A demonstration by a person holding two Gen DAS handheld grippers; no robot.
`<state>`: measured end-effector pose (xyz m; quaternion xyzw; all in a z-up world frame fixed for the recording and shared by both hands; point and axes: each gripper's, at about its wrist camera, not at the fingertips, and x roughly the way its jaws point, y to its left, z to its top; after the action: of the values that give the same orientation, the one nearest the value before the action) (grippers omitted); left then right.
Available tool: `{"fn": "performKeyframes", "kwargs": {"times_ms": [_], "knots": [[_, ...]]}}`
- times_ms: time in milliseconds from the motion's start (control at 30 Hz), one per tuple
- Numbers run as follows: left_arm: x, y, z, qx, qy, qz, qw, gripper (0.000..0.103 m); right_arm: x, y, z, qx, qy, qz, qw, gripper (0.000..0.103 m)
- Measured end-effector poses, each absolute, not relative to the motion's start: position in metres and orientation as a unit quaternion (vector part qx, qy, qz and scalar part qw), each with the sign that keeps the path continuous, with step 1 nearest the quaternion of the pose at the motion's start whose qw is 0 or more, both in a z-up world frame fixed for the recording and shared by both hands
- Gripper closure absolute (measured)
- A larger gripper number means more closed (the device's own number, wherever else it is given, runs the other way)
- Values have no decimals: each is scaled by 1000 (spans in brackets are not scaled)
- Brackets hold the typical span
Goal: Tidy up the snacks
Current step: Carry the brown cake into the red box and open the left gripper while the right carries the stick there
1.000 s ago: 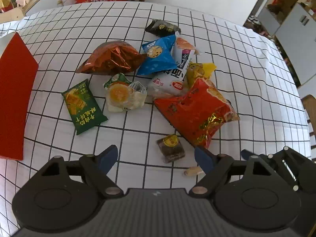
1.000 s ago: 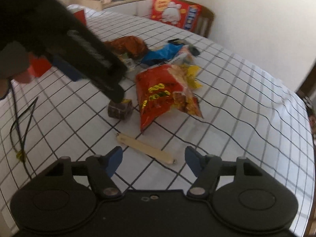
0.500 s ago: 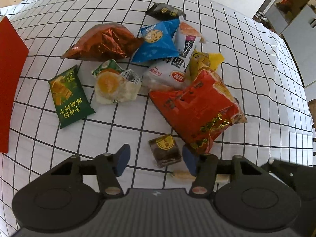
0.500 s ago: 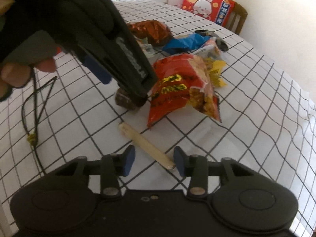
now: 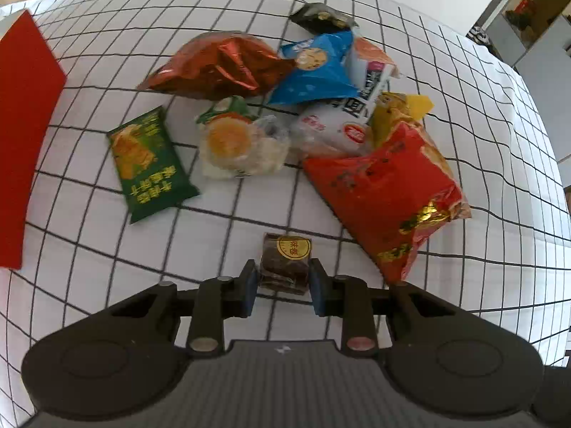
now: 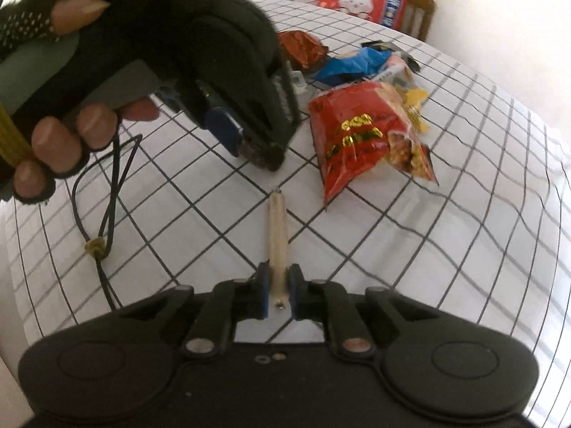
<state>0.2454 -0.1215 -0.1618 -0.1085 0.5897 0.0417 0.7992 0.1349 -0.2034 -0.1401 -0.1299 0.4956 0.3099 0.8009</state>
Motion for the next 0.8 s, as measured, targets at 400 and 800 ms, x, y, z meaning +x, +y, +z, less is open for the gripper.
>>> {"fn": "performKeyframes", "kwargs": {"times_ms": [400, 800], "knots": [[205, -81, -121, -108, 563, 46, 818, 74, 124, -204, -105, -29, 488, 261, 832, 94], [153, -18, -67, -103, 511, 59, 852, 74, 117, -156, -55, -4, 452, 274, 849, 94]]}}
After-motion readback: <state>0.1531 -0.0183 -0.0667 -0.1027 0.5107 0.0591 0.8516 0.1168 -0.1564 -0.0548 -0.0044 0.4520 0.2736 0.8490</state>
